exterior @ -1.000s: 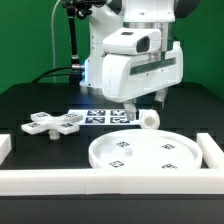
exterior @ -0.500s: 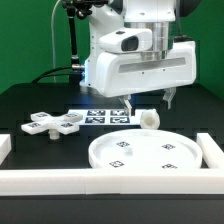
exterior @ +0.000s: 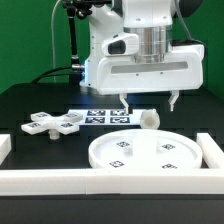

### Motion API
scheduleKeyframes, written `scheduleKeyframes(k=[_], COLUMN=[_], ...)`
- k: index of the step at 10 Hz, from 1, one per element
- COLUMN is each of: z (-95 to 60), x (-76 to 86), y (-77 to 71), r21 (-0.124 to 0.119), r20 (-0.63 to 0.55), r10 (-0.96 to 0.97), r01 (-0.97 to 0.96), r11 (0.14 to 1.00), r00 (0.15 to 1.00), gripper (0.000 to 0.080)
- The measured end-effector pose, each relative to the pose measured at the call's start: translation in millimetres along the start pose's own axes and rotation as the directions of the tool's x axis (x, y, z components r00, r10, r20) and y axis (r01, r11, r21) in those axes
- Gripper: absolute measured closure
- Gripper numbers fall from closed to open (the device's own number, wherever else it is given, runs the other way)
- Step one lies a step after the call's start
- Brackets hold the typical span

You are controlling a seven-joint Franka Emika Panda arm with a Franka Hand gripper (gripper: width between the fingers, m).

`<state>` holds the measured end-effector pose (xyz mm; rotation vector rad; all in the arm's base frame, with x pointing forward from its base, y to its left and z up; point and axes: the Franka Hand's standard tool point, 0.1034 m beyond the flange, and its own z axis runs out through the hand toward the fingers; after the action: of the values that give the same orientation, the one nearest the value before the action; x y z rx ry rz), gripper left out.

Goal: Assemble round table

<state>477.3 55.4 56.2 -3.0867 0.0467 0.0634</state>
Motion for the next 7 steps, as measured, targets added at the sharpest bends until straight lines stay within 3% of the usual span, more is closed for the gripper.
scheduleKeyframes(k=[1, 3, 7], z=[2.0, 14.1, 14.5], x=[-1.5, -22.5, -25.4], y=[0.1, -2.1, -3.7], r21=[0.001, 0.019, 0.018], r20=[0.006, 0.206, 0.473], r10=[0.006, 0.118, 0.109], r01=[-0.006, -0.124, -0.134], r11=[1.000, 0.992, 0.991], r00=[1.000, 0.971, 0.874], gripper=[0.0150, 0.0150, 0.0150])
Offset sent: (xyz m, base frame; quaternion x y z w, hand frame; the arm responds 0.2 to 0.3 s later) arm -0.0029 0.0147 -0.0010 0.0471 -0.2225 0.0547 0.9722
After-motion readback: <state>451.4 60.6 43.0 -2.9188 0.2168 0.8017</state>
